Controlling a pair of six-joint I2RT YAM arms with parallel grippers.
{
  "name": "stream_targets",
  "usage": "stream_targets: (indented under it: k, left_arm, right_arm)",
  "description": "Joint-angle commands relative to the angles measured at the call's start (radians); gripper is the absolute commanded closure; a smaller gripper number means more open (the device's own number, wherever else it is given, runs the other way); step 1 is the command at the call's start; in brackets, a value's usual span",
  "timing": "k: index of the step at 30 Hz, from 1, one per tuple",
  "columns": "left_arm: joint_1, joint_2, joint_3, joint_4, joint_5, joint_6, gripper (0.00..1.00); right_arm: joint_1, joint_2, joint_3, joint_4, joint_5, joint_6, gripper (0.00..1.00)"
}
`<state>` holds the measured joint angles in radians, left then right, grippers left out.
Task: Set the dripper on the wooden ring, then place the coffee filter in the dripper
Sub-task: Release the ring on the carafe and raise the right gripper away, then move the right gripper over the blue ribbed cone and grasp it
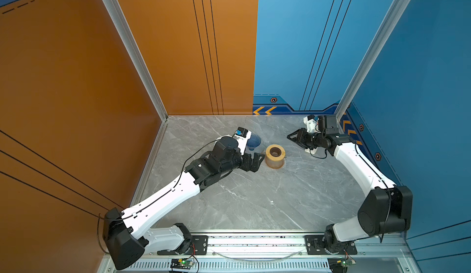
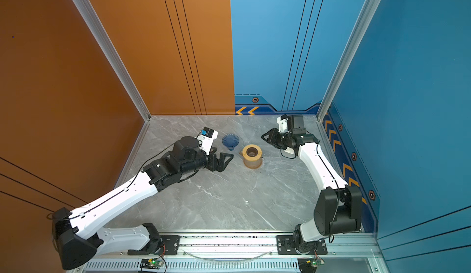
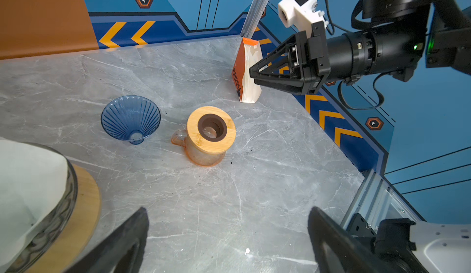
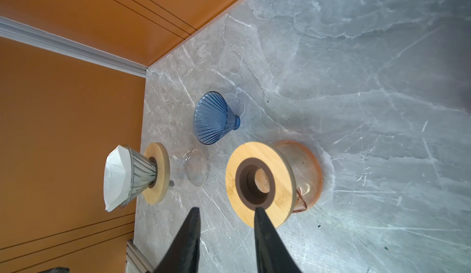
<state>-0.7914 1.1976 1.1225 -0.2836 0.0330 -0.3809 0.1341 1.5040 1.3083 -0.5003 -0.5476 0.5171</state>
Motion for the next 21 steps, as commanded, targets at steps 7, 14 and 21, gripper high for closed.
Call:
stream_targets:
  k: [7,14,21]
  left_arm:
    - [0.026,-0.127,-0.032,-0.104,-0.084,0.003,0.02]
    - [0.044,-0.221,-0.127,-0.133,-0.110,-0.042,0.02]
    - [0.055,-0.278,-0.210,-0.134,-0.114,-0.089,0.02]
  right_arm:
    - [0.110,0.123,0.180,-0.170,0.120,-0.121,0.56]
    - [0.164,0.260,0.302,-0.195,0.162,-0.142,0.53]
    - [0.209,0.401,0.426,-0.244,0.202,-0.183,0.53]
